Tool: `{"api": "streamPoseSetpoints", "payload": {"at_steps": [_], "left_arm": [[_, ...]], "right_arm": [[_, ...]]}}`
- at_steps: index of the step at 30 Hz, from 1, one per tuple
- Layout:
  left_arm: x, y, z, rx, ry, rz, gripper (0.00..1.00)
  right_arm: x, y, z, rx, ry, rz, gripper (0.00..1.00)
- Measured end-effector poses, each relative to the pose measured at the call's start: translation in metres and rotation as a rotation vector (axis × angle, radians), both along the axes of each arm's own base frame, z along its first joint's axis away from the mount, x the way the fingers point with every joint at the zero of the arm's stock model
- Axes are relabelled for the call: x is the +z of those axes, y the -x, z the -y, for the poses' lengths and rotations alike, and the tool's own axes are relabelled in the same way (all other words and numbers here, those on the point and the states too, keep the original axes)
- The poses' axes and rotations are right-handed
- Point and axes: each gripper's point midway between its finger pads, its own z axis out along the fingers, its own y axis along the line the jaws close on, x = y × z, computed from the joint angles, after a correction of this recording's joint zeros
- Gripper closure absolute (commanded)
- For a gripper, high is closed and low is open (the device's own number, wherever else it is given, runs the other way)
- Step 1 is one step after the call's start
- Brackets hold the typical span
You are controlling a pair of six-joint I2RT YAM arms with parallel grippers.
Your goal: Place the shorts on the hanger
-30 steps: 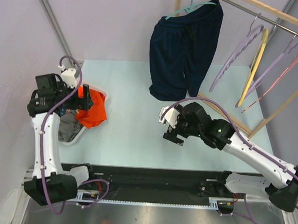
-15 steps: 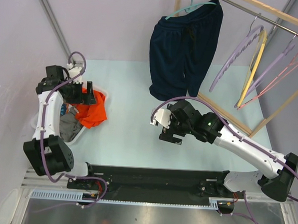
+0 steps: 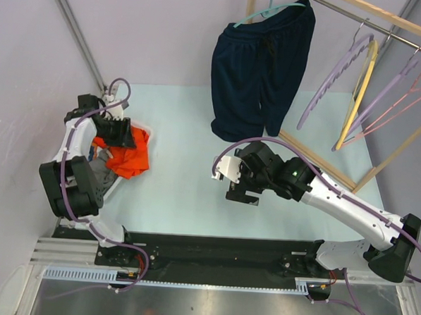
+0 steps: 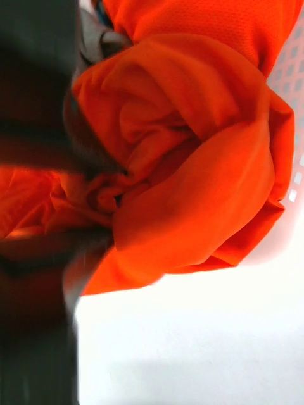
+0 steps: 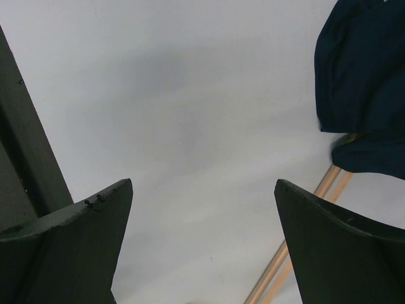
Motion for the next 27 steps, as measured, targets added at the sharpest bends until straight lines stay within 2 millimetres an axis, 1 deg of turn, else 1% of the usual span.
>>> {"api": "streamPoseSetpoints", "payload": {"at_steps": [1, 2, 4, 6, 8, 11, 12, 13, 14, 15, 17, 19, 21, 22, 23, 25, 26, 27], "left_arm": [[0.0, 0.0, 0.001, -0.008, 0.002, 0.001, 0.94], [0.001, 0.001, 0.001, -0.017, 0.0, 0.006, 1.0], [0.007, 0.002, 0.001, -0.025, -0.008, 0.022, 1.0], [0.018, 0.004, 0.001, -0.029, -0.018, 0.038, 1.0], [0.039, 0.005, 0.002, -0.031, -0.028, 0.073, 1.0], [0.088, 0.0, 0.009, -0.052, -0.051, 0.167, 1.0], [0.107, -0.001, 0.016, -0.071, -0.059, 0.209, 1.0], [0.126, -0.003, 0.026, -0.098, -0.068, 0.256, 1.0], [0.147, -0.003, 0.041, -0.135, -0.075, 0.309, 1.0], [0.163, -0.002, 0.056, -0.175, -0.074, 0.351, 1.0], [0.198, 0.008, 0.103, -0.297, -0.06, 0.444, 1.0], [0.217, 0.025, 0.147, -0.415, -0.021, 0.495, 1.0], [0.222, 0.045, 0.184, -0.52, 0.018, 0.505, 1.0], [0.221, 0.053, 0.196, -0.556, 0.029, 0.497, 1.0], [0.215, 0.06, 0.211, -0.597, 0.038, 0.486, 1.0], [0.199, 0.069, 0.226, -0.642, 0.036, 0.449, 0.99], [0.18, 0.076, 0.236, -0.677, 0.026, 0.41, 0.96], [0.163, 0.082, 0.242, -0.702, 0.017, 0.37, 0.87]], "right_arm": [[0.0, 0.0, 0.0, 0.0, -0.001, 0.0, 0.0], [0.0, 0.0, 0.0, 0.0, 0.0, 0.0, 0.0], [0.0, 0.0, 0.0, 0.0, 0.0, 0.0, 0.0], [0.0, 0.0, 0.0, 0.0, -0.001, 0.001, 0.0], [0.001, 0.0, 0.0, -0.001, -0.003, 0.001, 0.0], [0.007, -0.001, -0.003, -0.005, -0.02, 0.007, 0.0], [0.009, -0.002, -0.004, -0.009, -0.028, 0.01, 0.0], [0.013, -0.003, -0.005, -0.015, -0.041, 0.013, 0.0], [0.016, -0.004, -0.007, -0.019, -0.055, 0.018, 0.0], [0.019, -0.005, -0.008, -0.023, -0.068, 0.024, 0.0], [0.026, -0.006, -0.011, -0.037, -0.101, 0.032, 0.0], [0.031, -0.007, -0.01, -0.053, -0.126, 0.035, 0.0], [0.035, -0.007, -0.008, -0.064, -0.146, 0.031, 0.0], [0.037, -0.008, -0.006, -0.069, -0.154, 0.028, 0.0], [0.038, -0.008, -0.004, -0.077, -0.162, 0.026, 0.0], [0.039, -0.008, 0.0, -0.076, -0.165, 0.018, 0.0], [0.039, -0.008, 0.003, -0.078, -0.16, 0.012, 0.0], [0.037, -0.007, 0.006, -0.077, -0.151, 0.003, 0.0]]}}
